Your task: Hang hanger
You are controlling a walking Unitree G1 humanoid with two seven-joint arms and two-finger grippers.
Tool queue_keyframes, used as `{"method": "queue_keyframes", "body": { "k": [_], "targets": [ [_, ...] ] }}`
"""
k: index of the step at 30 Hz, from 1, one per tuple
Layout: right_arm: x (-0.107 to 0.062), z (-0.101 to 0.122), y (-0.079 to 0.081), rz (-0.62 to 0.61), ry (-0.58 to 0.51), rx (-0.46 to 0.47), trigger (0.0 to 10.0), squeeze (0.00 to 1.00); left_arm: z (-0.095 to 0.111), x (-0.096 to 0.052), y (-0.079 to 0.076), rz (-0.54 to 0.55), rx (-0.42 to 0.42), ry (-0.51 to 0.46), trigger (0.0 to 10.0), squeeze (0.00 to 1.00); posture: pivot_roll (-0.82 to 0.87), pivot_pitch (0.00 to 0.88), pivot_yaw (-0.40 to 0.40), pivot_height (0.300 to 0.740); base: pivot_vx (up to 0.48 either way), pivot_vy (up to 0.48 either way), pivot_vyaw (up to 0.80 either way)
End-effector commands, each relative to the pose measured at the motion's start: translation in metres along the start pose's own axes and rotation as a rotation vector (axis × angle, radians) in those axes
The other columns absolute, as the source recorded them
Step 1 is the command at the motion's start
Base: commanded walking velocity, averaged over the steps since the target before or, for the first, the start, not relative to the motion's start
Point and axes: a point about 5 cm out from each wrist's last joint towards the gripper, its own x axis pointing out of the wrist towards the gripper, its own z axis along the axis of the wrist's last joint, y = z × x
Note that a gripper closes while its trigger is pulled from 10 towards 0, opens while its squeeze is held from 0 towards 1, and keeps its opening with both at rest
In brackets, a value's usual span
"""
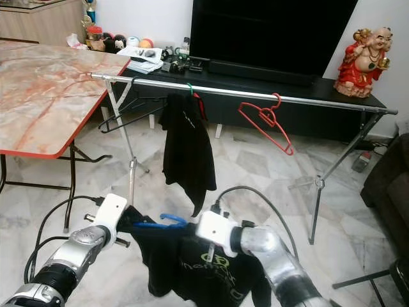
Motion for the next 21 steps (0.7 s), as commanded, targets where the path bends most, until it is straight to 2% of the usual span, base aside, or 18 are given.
{"method": "queue_keyframes", "body": {
  "k": [1, 2, 6, 7, 9, 11, 14, 15, 16, 17, 18, 20, 21],
  "targets": [
    [-0.015, 0.035, -0.025, -0.113, -0.194, -0.046, 10.0, 0.0, -0.03, -0.001, -0.012, -0.083, 0.062, 0.135, 0.0, 0.0, 0.08, 0.001, -0.138, 0.74, 0.0, 0.0, 0.0],
    [-0.017, 0.036, -0.028, -0.13, -0.213, -0.02, 10.0, 0.0, -0.03, -0.001, -0.015, -0.108, 0.09, 0.133, 0.0, 0.0, 0.08, 0.001, -0.138, 0.74, 0.0, 0.0, 0.0],
    [-0.022, 0.045, -0.032, -0.135, -0.322, 0.075, 10.0, 0.0, -0.027, -0.001, -0.023, -0.18, 0.081, 0.129, 0.0, 0.0, 0.08, 0.001, -0.14, 0.74, 0.0, 0.0, 0.0],
    [-0.022, 0.045, -0.032, -0.135, -0.322, 0.075, 10.0, 0.0, -0.027, -0.001, -0.023, -0.18, 0.081, 0.129, 0.0, 0.0, 0.08, 0.001, -0.14, 0.74, 0.0, 0.0, 0.0],
    [-0.024, 0.049, -0.031, -0.108, -0.368, 0.13, 10.0, 0.0, -0.027, -0.002, -0.027, -0.239, 0.103, 0.127, 0.0, 0.0, 0.08, 0.001, -0.14, 0.74, 0.0, 0.0, 0.0],
    [-0.026, 0.05, -0.029, -0.076, -0.376, 0.135, 10.0, 0.0, -0.025, -0.002, -0.026, -0.238, 0.096, 0.119, 0.0, 0.0, 0.08, 0.001, -0.14, 0.74, 0.0, 0.0, 0.0],
    [-0.028, 0.039, -0.026, -0.032, -0.279, 0.13, 10.0, 0.0, -0.026, -0.004, -0.021, -0.24, 0.138, 0.127, 0.0, 0.0, 0.09, 0.001, -0.14, 0.74, 0.0, 0.0, 0.0],
    [-0.031, 0.013, -0.015, 0.07, -0.057, 0.069, 10.0, 0.0, -0.016, -0.002, -0.006, -0.104, 0.141, 0.05, 0.0, 0.0, 0.08, 0.0, -0.14, 0.74, 0.0, 0.0, 0.0],
    [-0.033, 0.003, -0.01, 0.114, 0.029, 0.046, 10.0, 0.0, -0.011, -0.002, -0.001, -0.052, 0.129, 0.016, 0.0, 0.0, 0.08, 0.0, -0.14, 0.74, 0.0, 0.0, 0.0],
    [-0.033, 0.003, -0.01, 0.114, 0.029, 0.046, 10.0, 0.0, -0.011, -0.002, -0.001, -0.052, 0.129, 0.016, 0.0, 0.0, 0.08, 0.0, -0.14, 0.74, 0.0, 0.0, 0.0],
    [-0.037, -0.012, -0.001, 0.178, 0.141, 0.008, 10.0, 0.0, 0.0, -0.003, 0.01, 0.042, 0.102, -0.04, 0.0, 0.0, 0.08, 0.0, -0.142, 0.74, 0.0, 0.0, 0.0],
    [-0.038, -0.022, 0.004, 0.194, 0.217, 0.006, 10.0, 0.0, 0.011, -0.005, 0.021, 0.126, 0.082, -0.098, 0.0, 0.0, 0.09, 0.0, -0.144, 0.74, 0.0, 0.0, 0.0],
    [-0.038, -0.028, 0.008, 0.203, 0.262, -0.009, 10.0, 0.0, 0.021, -0.007, 0.029, 0.194, 0.053, -0.164, 0.0, 0.0, 0.08, 0.0, -0.143, 0.74, 0.0, 0.0, 0.0]
  ]
}}
